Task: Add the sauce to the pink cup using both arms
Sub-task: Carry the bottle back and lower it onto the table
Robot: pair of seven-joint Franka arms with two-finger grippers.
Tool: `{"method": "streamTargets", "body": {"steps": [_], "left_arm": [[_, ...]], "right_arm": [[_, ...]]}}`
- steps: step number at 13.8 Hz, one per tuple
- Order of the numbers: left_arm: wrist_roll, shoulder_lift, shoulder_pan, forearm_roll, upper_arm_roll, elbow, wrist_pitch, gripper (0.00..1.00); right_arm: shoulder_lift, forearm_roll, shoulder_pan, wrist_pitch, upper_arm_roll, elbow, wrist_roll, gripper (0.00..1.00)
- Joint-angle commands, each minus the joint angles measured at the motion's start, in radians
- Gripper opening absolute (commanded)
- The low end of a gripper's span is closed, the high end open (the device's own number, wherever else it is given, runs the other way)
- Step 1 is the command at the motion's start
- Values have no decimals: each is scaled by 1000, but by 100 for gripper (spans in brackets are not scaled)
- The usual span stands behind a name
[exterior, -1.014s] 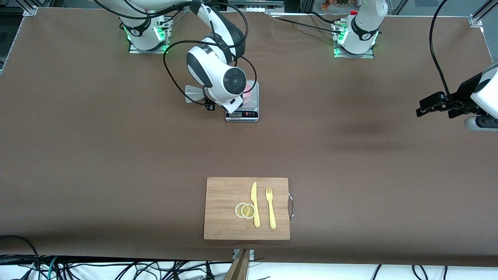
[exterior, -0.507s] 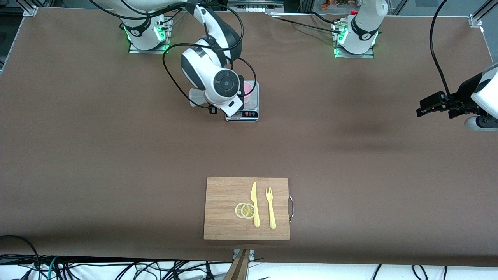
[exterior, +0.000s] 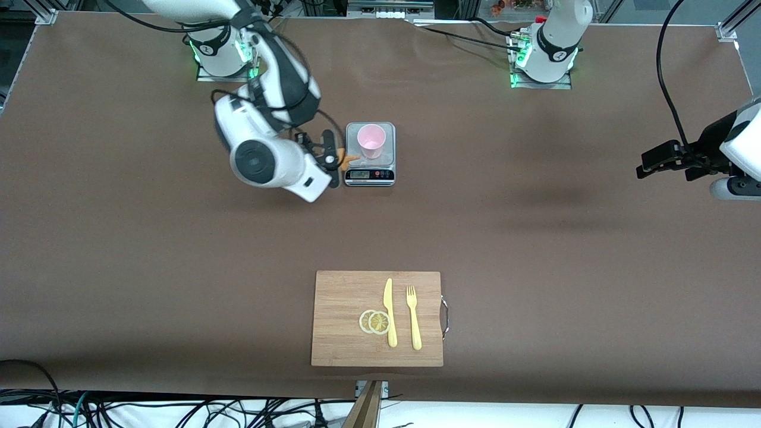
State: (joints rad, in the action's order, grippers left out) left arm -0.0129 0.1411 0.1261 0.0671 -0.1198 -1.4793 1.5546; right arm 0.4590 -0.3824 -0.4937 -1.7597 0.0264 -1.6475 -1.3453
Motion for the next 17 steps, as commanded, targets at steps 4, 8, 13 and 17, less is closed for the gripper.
{"method": "streamTargets", "body": {"steps": [4,8,13,17], "left_arm": [[21,12,-2,-21,2,31,-16,100],[21,15,-2,-21,0,42,-16,100],[21,15,-3,-23,0,44,-16,100],[21,15,-3,-23,0,44,-16,100]], "right_arm": [[13,-350,164,17,86,-66,-461,8],[127,-612,289,138,136,-63,-734,8],[262,-791,385,311,193,-66,-871,8],[365,-842,419,350,204,-64,-977,8]]}}
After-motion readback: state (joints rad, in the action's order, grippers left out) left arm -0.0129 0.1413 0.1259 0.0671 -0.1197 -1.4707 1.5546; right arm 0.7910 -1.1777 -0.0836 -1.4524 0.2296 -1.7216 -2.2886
